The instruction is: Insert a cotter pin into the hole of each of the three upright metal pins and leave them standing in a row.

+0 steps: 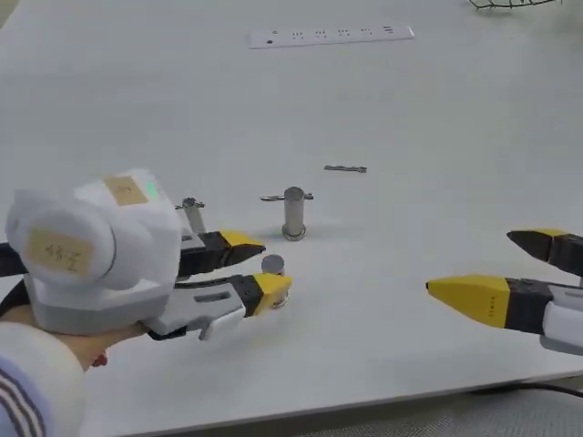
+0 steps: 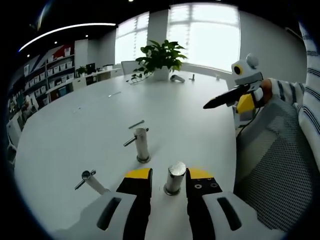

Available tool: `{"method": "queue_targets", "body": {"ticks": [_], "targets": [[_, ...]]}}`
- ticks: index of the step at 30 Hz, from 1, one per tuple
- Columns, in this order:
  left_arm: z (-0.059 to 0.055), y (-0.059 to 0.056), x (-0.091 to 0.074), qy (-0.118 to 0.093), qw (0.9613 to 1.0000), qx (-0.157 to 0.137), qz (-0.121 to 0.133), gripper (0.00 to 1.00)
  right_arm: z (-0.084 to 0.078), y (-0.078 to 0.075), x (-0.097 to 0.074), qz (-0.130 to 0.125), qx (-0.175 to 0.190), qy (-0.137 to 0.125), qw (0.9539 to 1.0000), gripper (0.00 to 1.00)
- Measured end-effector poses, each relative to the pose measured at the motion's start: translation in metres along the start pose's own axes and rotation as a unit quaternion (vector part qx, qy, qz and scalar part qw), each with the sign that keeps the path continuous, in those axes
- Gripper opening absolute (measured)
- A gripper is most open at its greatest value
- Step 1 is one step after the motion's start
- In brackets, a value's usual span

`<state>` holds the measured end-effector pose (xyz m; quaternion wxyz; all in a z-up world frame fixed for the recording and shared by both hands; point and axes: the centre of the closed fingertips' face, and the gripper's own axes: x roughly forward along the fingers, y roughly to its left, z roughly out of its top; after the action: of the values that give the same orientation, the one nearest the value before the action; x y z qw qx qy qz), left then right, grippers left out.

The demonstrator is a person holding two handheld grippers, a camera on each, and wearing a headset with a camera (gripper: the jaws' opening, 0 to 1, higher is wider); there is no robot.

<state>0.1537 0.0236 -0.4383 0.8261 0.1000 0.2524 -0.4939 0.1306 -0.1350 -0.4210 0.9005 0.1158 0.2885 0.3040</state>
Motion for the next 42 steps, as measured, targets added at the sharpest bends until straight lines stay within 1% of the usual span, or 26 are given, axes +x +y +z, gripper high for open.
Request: {"method": "queue_targets", "body": {"ticks": [2,6,7,8,9,10,14,15,16,17,18,20,22,23,27,31,34,41,42], "targets": [[0.003,0.004,-0.007,-0.010,0.9999,-0.008,0.003,0.32,0.000,0.000,0.000,0.000,-0.001,0.000,1.0000,0.97],[0.002,0.006,-0.019,-0.018,0.9998,-0.011,0.000,0.38,-0.001,0.002,0.001,0.001,-0.003,0.003,1.0000,0.97],[0.001,0.008,-0.022,-0.019,0.9996,-0.018,0.003,0.42,-0.001,0.002,0.001,0.002,-0.003,0.004,1.0000,0.97],[0.000,0.009,-0.024,-0.021,0.9994,-0.025,0.009,0.49,-0.001,0.002,0.002,0.002,-0.003,0.004,1.0000,0.97],[-0.002,0.009,-0.027,-0.022,0.9994,-0.023,0.010,0.54,-0.001,0.003,0.002,0.003,-0.004,0.005,1.0000,0.97],[-0.002,0.008,-0.028,-0.022,0.9994,-0.023,0.010,0.58,-0.001,0.004,0.003,0.004,-0.005,0.007,1.0000,0.97],[-0.008,0.003,-0.035,-0.022,0.9989,-0.042,0.005,0.73,-0.001,0.006,0.006,0.009,-0.011,0.013,0.9998,0.97],[-0.011,0.002,-0.037,-0.019,0.9981,-0.059,0.006,0.76,0.000,0.006,0.007,0.010,-0.013,0.014,0.9998,0.97],[-0.012,0.003,-0.038,-0.019,0.9975,-0.068,0.009,0.80,0.001,0.007,0.008,0.011,-0.014,0.015,0.9997,0.97],[-0.014,0.003,-0.039,-0.016,0.9978,-0.063,0.011,0.86,0.001,0.007,0.009,0.013,-0.017,0.018,0.9996,0.97],[-0.015,0.003,-0.040,-0.015,0.9980,-0.060,0.014,0.89,0.002,0.008,0.010,0.014,-0.019,0.020,0.9995,0.97],[-0.017,0.003,-0.043,-0.013,0.9982,-0.056,0.016,0.92,0.003,0.009,0.013,0.017,-0.024,0.024,0.9993,0.97],[-0.017,0.001,-0.046,-0.014,0.9981,-0.059,0.015,0.95,0.004,0.010,0.015,0.020,-0.028,0.027,0.9990,0.97],[-0.017,0.001,-0.046,-0.014,0.9981,-0.059,0.014,0.98,0.005,0.011,0.016,0.021,-0.030,0.028,0.9989,0.97],[-0.018,-0.002,-0.050,-0.018,0.9980,-0.059,0.012,0.99,0.009,0.010,0.020,0.025,-0.041,0.035,0.9982,0.97],[-0.017,-0.003,-0.053,-0.026,0.9974,-0.066,0.012,0.99,0.014,0.009,0.024,0.028,-0.054,0.041,0.9973,0.96],[-0.018,-0.001,-0.054,-0.028,0.9973,-0.067,0.014,0.99,0.020,0.008,0.028,0.032,-0.068,0.047,0.9961,0.96],[-0.021,-0.002,-0.057,-0.027,0.9968,-0.073,0.015,0.99,0.035,0.005,0.039,0.039,-0.099,0.059,0.9926,0.94],[-0.021,-0.002,-0.057,-0.026,0.9968,-0.074,0.014,0.99,0.037,0.004,0.040,0.040,-0.107,0.064,0.9914,0.94]]}}
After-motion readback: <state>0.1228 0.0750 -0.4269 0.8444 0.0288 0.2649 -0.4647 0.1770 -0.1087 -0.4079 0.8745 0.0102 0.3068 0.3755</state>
